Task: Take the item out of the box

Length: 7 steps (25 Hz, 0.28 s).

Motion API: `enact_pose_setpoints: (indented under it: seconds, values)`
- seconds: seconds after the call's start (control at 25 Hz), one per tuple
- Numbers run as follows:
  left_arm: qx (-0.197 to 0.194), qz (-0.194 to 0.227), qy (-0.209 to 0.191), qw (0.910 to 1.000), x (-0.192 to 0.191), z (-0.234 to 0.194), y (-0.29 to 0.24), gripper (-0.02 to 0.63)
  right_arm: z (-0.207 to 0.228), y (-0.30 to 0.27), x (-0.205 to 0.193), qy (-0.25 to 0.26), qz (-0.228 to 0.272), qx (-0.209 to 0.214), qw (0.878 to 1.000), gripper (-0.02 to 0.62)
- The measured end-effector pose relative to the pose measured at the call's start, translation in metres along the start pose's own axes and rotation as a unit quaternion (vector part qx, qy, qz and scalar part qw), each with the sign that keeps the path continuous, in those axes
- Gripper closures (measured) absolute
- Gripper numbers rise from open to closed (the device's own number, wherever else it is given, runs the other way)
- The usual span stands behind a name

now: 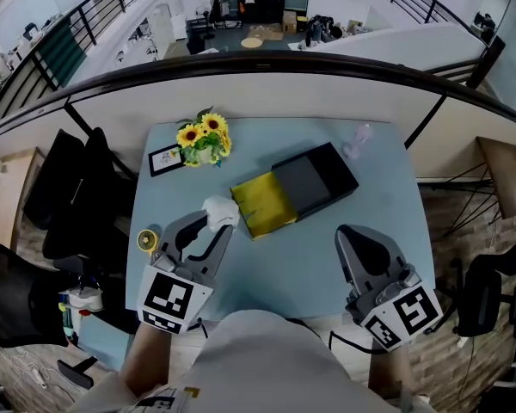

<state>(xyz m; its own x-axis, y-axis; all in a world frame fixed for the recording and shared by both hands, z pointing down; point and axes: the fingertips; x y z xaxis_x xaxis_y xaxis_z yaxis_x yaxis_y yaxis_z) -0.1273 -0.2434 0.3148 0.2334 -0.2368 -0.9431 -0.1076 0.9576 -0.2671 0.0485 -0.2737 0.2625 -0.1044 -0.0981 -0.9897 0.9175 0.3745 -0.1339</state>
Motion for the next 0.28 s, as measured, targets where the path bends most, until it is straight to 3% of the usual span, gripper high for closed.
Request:
enact_pose_setpoints:
  seconds: [0.28]
  values:
    - [0.003, -0.011, 0.008, 0.9999, -0.0061, -0.0017, -0.0009, 0.494, 0.0063, 0.0051, -0.0064, 0.005, -0.01, -0.012, 1.0, 0.592]
Point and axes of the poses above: the fingertips, and each gripper's own axes: y backward along the fingers, z to its right, x out of its top, and after that the axes turned 8 degrees about x, right-handed
